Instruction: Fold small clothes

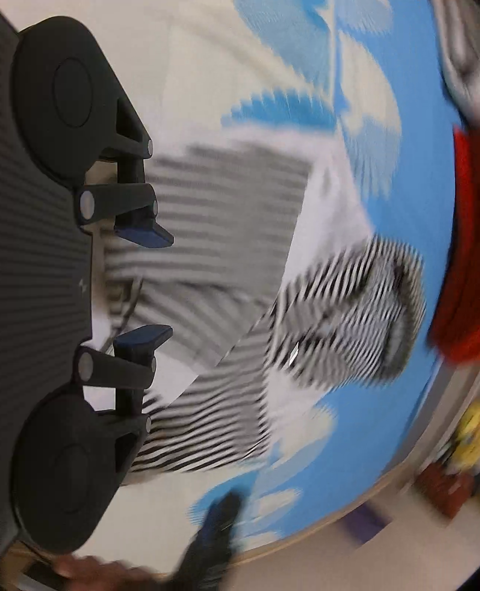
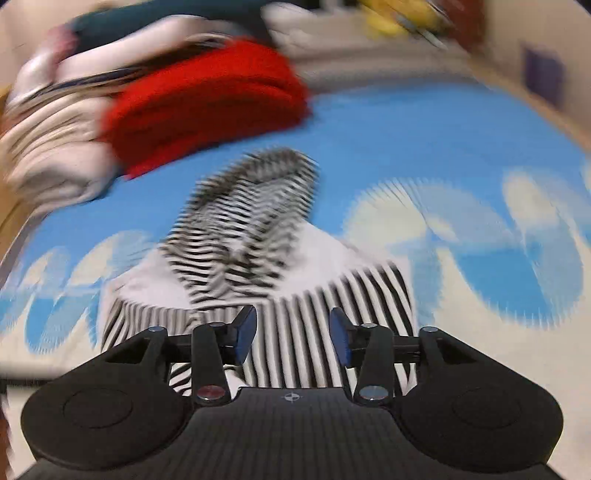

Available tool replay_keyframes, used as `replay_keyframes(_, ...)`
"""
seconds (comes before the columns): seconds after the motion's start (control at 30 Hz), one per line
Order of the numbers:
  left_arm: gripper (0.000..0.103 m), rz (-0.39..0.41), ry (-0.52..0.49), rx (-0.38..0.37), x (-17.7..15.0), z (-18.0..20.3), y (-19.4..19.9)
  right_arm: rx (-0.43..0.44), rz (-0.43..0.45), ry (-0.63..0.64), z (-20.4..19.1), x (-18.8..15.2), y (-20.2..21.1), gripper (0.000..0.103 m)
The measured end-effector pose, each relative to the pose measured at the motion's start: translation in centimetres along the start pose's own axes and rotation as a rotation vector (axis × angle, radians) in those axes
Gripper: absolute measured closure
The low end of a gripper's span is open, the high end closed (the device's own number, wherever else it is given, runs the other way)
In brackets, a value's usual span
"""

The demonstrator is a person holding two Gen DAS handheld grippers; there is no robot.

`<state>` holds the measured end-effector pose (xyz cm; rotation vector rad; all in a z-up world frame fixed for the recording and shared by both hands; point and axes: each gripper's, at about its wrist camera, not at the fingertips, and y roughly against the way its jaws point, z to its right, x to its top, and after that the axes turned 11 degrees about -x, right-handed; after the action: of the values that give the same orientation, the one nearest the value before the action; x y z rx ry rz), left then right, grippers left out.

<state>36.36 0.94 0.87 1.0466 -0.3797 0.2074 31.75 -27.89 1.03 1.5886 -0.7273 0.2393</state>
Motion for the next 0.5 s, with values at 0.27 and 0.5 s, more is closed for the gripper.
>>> replay_keyframes(0.27,0.044,-0.096,-0.230,-0.013,-2.6,6.0,-5.7,-0.020,-0.078,-0.081,1.9,0.8,-2.0,0.058)
replay_keyframes(0.5,0.078,-0.140,-0.397,0.094,-4.4,7.5,-8.7,-0.028,-0.084,-0.081,3.4,1.6,-1.8,0.058)
